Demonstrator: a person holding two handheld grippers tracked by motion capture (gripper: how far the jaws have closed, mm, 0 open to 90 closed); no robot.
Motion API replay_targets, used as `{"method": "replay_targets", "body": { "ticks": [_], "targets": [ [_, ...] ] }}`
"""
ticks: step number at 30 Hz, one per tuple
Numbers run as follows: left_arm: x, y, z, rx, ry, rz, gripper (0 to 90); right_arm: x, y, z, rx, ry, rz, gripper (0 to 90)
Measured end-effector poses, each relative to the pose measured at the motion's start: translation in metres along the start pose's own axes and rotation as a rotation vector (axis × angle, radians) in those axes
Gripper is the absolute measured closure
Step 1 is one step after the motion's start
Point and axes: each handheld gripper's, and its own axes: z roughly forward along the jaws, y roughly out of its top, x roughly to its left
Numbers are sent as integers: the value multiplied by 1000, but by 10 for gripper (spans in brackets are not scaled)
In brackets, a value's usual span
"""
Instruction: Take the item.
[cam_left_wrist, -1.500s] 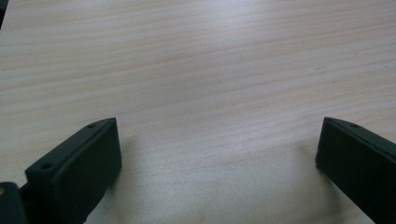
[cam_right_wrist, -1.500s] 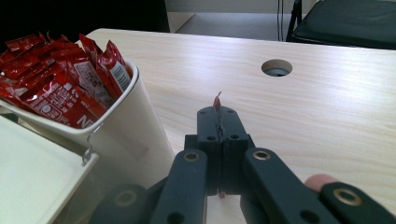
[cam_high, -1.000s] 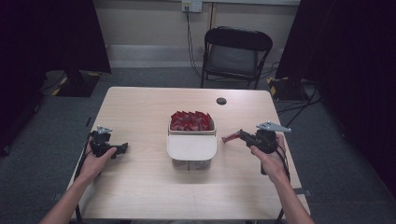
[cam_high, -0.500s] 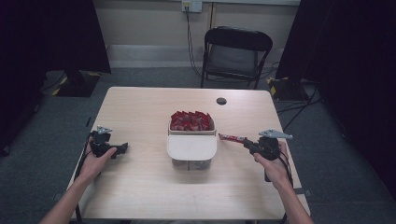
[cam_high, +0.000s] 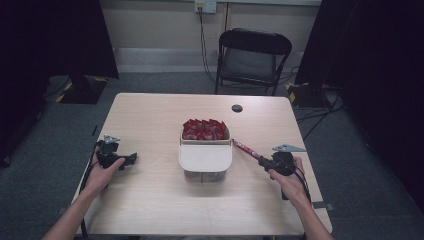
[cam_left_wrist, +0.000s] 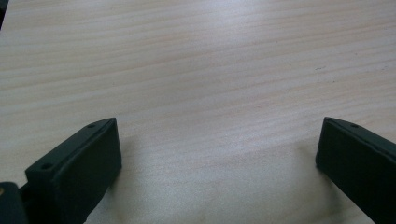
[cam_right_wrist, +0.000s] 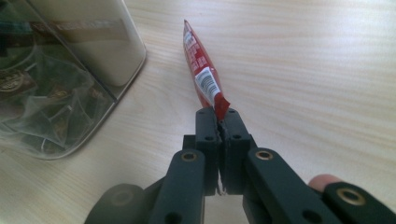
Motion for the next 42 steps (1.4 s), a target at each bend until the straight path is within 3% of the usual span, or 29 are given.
{"method": "replay_targets", "body": {
  "ticks": [5,15,23,26,42],
  "targets": [
    [0,0,0,0,0,0,0,-4,-6,6,21,-14,19,859],
    [0,0,0,0,0,0,0,-4,-9,9,18,12,32,675],
    [0,0,0,0,0,0,0,-4,-5,7,-26,28,49,348],
    [0,0,0,0,0,0,0,-3,-2,5,-58,37,60,280],
    [0,0,0,0,0,0,0,-19,11,-11,-103,-36,84,237]
  ]
}}
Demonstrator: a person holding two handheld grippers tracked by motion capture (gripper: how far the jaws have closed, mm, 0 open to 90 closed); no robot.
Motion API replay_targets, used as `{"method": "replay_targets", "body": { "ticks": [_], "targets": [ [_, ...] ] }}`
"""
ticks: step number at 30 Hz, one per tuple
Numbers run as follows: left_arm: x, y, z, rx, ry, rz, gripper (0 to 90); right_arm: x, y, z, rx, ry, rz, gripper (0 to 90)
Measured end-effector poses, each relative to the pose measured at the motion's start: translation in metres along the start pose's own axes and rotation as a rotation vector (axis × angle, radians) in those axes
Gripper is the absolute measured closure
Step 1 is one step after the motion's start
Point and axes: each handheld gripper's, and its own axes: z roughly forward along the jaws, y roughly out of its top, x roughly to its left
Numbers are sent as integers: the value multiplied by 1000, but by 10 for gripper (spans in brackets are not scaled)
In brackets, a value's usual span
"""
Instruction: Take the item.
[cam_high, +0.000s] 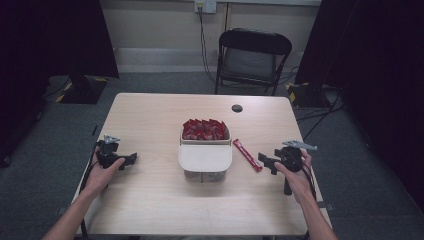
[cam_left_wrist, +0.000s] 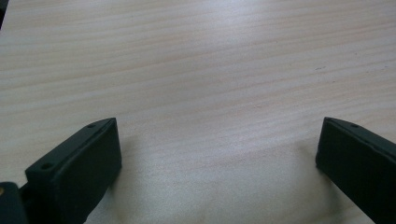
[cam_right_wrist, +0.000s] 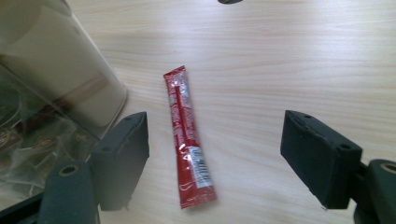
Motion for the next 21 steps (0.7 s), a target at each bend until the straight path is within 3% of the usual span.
{"method": "replay_targets", "body": {
  "ticks": [12,21],
  "targets": [
    [0,0,0,0,0,0,0,-24,-1,-4,0,-85,21,238],
    [0,0,0,0,0,0,0,-42,-9,0,42,-165,9,242]
  ]
}}
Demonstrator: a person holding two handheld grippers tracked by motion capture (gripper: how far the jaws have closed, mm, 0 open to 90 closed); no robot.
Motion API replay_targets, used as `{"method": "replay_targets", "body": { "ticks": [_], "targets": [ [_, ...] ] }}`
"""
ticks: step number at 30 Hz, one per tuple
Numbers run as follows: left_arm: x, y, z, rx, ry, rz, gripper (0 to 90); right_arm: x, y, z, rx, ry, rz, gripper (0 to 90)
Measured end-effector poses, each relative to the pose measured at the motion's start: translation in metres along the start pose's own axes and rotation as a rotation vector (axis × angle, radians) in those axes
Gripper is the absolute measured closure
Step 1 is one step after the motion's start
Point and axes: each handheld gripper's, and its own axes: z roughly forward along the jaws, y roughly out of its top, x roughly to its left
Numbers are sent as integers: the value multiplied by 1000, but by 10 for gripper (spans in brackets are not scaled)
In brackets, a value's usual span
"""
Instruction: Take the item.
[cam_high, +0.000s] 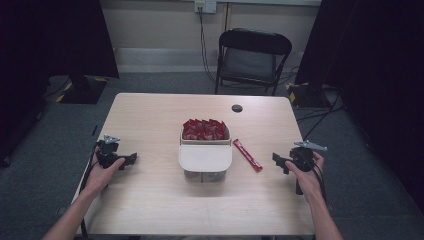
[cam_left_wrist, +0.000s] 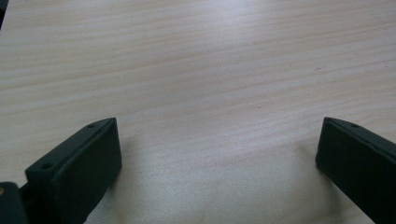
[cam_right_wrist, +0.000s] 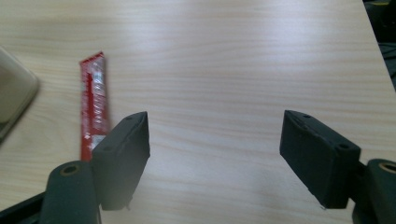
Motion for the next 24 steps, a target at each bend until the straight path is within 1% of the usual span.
{"method": "replay_targets", "body": {
  "ticks": [1,4,6,7,9,15,16,19,23,24],
  "targets": [
    [0,0,0,0,0,0,0,-2,-1,2,7,-5,2,241],
    [0,0,0,0,0,0,0,-5,-5,6,39,-37,-19,242],
    [0,0,0,0,0,0,0,-6,-7,9,57,-46,-21,241],
    [0,0,0,0,0,0,0,-7,-8,10,63,-56,-33,241],
    [0,0,0,0,0,0,0,-7,-9,12,80,-65,-38,239],
    [0,0,0,0,0,0,0,-3,-16,19,117,-90,-78,230],
    [0,0,0,0,0,0,0,-2,-18,21,123,-98,-89,215],
    [0,0,0,0,0,0,0,0,-20,22,104,-107,-83,205],
    [0,0,0,0,0,0,0,0,-26,23,48,-108,-86,177],
    [0,0,0,0,0,0,0,0,-26,23,49,-108,-86,177]
  ]
}}
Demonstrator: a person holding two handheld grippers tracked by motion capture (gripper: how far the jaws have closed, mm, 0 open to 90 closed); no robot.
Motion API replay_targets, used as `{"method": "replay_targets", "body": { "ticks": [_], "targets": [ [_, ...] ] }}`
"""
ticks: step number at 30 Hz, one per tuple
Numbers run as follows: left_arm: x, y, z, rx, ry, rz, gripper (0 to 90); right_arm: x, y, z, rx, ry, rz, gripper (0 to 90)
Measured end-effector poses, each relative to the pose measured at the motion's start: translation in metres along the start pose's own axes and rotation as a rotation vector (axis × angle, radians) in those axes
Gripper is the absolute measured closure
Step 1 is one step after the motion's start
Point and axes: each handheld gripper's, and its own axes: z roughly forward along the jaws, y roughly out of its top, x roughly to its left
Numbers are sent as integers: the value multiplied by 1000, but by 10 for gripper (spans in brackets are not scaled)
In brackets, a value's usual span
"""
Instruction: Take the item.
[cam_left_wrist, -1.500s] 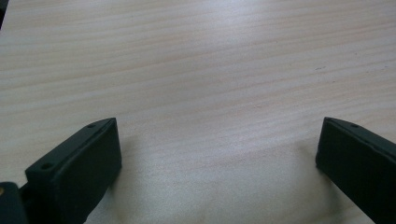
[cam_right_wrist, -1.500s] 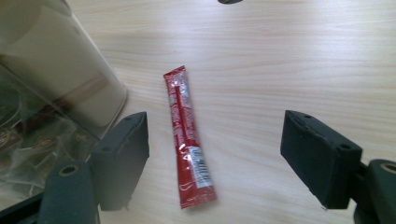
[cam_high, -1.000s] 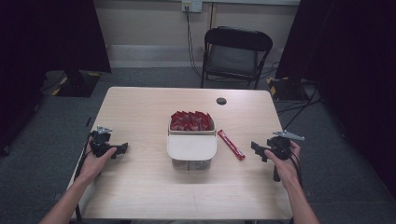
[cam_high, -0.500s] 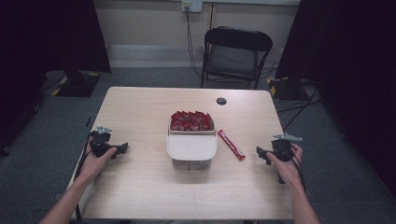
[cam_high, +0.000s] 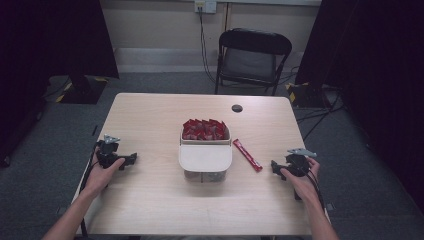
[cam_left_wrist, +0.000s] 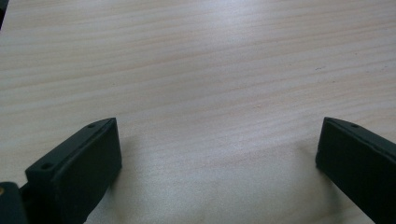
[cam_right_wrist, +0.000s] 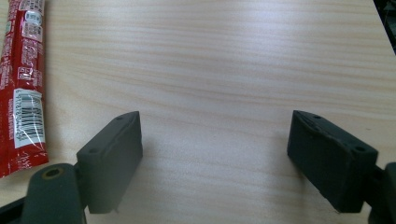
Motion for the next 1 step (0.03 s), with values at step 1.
{"method": "replay_targets", "body": {
  "ticks": [1],
  "targets": [
    [0,0,0,0,0,0,0,0,0,0,0,0,-1,177]
  ]
}}
